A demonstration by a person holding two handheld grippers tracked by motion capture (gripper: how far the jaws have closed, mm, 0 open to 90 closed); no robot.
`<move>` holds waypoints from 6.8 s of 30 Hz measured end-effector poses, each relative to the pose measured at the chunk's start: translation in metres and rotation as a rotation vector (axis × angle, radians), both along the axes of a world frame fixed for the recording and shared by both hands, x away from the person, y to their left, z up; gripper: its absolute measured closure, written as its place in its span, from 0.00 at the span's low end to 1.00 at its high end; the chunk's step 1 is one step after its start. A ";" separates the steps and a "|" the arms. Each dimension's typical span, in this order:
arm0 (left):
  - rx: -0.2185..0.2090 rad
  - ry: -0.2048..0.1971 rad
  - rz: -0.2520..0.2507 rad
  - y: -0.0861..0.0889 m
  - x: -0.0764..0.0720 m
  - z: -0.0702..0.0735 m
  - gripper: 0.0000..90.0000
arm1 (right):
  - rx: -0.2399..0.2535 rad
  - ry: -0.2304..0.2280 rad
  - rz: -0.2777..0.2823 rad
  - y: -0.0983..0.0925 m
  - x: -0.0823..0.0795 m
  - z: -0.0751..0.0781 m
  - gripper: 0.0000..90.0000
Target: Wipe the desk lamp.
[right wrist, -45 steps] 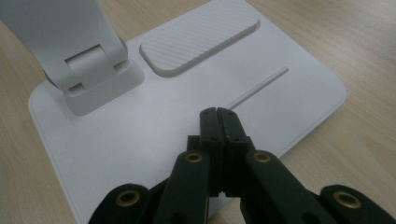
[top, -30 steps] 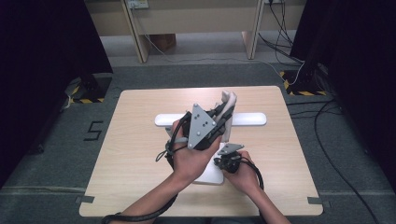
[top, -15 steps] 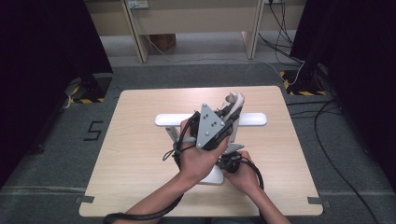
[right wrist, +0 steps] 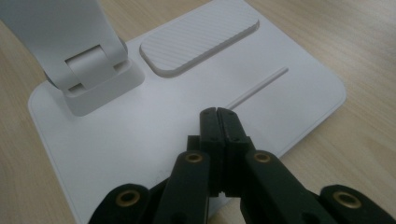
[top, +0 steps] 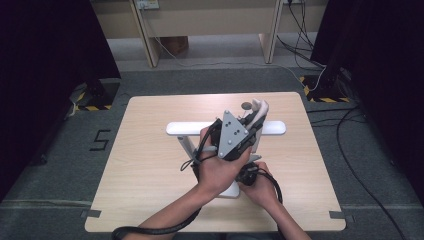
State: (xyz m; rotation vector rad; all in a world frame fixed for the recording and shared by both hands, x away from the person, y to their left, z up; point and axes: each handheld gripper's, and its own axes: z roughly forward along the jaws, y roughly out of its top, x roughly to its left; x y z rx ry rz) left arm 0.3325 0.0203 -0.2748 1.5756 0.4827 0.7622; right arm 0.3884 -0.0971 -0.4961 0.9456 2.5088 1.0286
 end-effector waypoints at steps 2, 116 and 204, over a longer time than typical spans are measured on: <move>0.002 0.000 -0.001 -0.002 0.000 0.000 0.87 | 0.000 0.000 0.000 0.000 0.000 0.000 1.00; -0.059 0.025 -0.022 0.141 -0.072 -0.036 0.86 | 0.014 -0.010 -0.005 0.000 -0.002 -0.001 1.00; -0.142 0.220 -0.058 0.193 -0.016 -0.113 0.81 | 0.013 -0.001 -0.006 0.000 -0.002 -0.001 1.00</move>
